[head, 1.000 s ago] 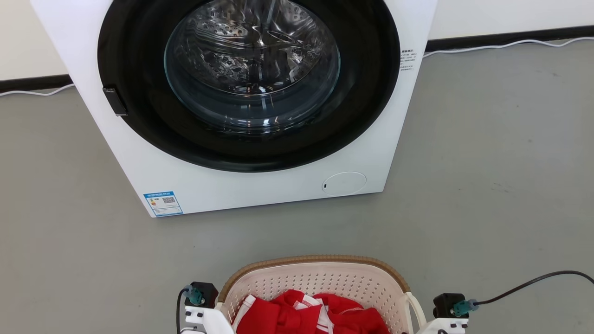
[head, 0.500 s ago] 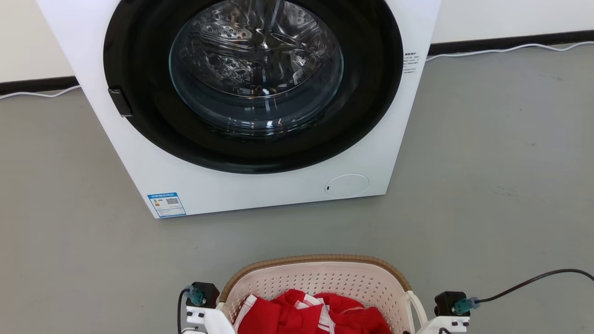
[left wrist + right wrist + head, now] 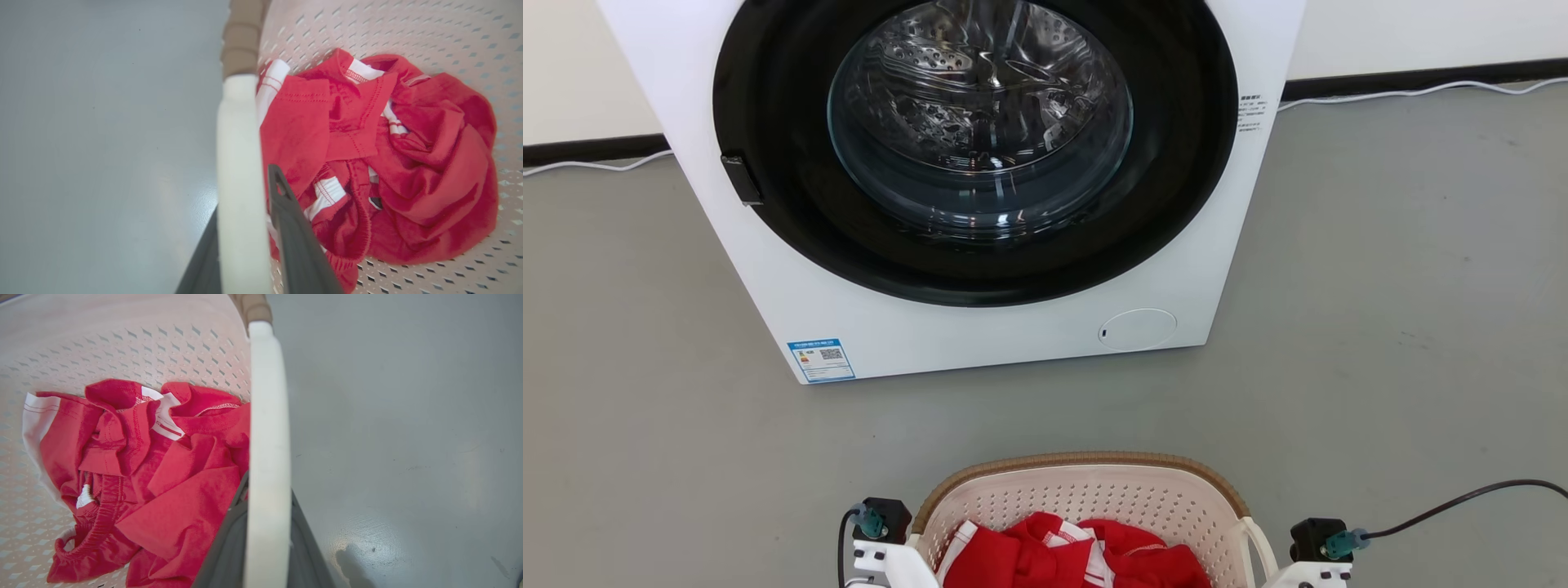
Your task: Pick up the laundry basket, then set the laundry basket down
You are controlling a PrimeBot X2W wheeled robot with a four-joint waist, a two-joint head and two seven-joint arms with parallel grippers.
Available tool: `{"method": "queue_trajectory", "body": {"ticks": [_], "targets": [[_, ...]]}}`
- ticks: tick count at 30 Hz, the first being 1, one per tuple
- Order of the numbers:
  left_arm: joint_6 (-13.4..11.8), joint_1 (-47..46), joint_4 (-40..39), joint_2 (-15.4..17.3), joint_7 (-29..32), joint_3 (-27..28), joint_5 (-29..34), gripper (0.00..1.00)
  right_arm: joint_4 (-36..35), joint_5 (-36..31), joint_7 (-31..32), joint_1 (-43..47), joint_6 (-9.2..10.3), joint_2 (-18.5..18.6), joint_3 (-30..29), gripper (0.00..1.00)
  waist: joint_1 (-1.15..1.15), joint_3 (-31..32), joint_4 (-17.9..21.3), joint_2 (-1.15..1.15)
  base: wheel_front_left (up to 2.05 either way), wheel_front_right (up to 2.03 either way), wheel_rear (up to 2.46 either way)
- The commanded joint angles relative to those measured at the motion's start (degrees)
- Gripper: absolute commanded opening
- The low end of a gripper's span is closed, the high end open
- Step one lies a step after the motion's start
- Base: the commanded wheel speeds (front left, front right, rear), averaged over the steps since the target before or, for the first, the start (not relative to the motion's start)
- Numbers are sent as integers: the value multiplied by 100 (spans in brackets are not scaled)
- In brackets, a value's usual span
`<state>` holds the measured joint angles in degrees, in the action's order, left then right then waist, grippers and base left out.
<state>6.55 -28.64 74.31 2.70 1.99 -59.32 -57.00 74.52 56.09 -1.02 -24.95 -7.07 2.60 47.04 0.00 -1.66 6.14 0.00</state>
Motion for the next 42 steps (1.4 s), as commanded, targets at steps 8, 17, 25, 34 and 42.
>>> {"method": "queue_trajectory", "body": {"ticks": [8, 17, 25, 34, 42], "targets": [[70, -42, -55, 24, -37, -29, 39, 0, -56, -206, -56, -98, -42, 28, -98, 0, 0, 9, -29, 0, 0, 0, 0], [70, -77, -52, 22, -63, -53, 18, 0, -56, -288, -55, -127, -42, 28, -172, 0, 0, -69, -31, 0, 0, 0, 0], [72, -226, -52, 78, -164, -54, 18, 0, -64, -179, -211, -337, -42, 28, -55, 0, 0, -366, -34, 0, 0, 0, 0], [83, -587, -92, 383, -537, 23, -15, 0, -177, 74, -666, -736, -42, 28, 323, 0, 0, -934, -28, 0, 0, 0, 0], [88, -1020, -152, 744, -857, 44, 18, 0, -336, 249, -1099, -1133, -42, 28, 628, 0, 0, -1661, -44, 0, 0, 0, 0]]}}
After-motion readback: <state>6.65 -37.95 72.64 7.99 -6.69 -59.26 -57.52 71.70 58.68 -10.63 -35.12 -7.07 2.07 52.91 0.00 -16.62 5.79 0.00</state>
